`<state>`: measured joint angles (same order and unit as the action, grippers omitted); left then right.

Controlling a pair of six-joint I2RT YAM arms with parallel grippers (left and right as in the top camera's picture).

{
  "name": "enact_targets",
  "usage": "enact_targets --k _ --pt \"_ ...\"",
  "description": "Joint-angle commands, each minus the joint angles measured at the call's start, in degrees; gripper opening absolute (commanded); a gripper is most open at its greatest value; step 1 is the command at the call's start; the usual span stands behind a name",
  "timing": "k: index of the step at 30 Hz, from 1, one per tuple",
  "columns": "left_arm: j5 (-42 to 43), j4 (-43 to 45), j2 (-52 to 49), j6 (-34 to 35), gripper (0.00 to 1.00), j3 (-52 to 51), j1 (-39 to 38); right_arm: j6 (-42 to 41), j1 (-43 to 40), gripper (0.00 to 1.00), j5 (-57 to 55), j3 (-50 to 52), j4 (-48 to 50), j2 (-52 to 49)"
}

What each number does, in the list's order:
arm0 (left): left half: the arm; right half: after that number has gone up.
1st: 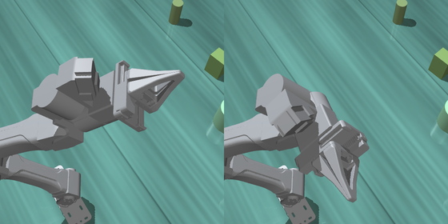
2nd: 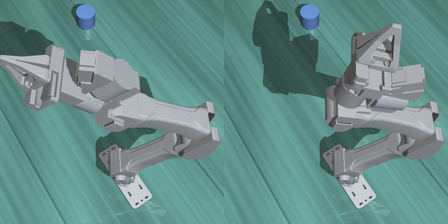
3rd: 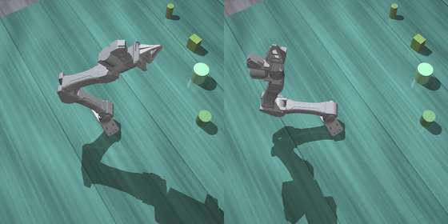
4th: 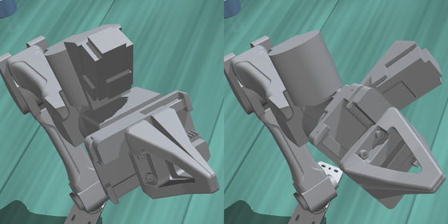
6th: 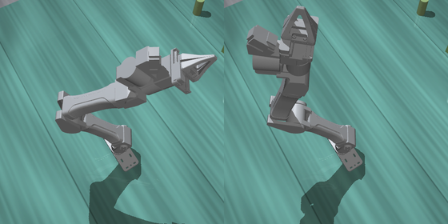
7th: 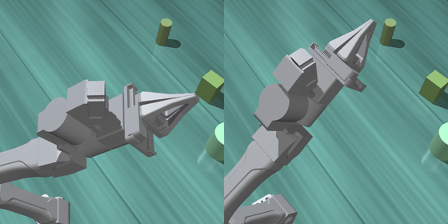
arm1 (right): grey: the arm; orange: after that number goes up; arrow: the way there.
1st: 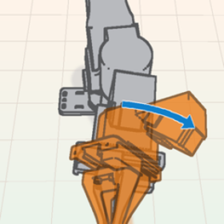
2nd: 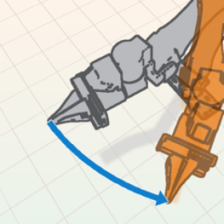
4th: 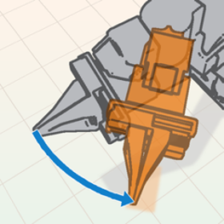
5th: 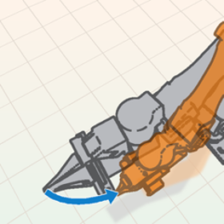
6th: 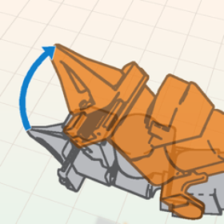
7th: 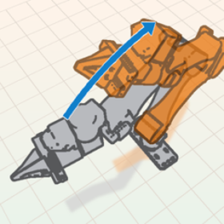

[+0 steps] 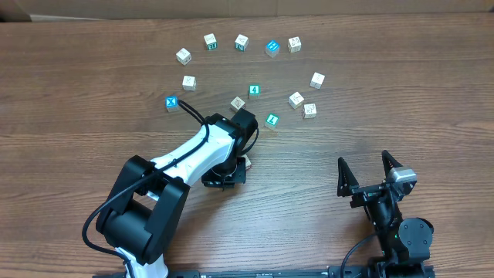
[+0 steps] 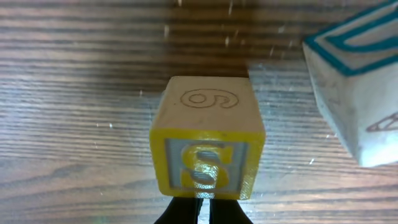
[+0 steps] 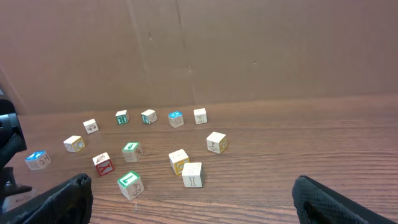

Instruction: Form a horizontal line

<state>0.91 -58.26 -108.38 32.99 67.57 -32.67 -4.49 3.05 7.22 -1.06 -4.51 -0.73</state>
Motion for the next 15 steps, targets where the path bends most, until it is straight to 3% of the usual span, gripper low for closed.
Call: enact_targets --k 1,15 --pt "-1.73 0.68 0.39 0.87 0.04 -0.13 -0.35 -0.13 0.26 1.00 -0.26 0.59 0.28 0.57" --pt "-2.43 2.19 0.39 0.83 0.04 -0.13 -0.24 -0.13 0.26 1.00 -0.26 0.59 0.28 0.57"
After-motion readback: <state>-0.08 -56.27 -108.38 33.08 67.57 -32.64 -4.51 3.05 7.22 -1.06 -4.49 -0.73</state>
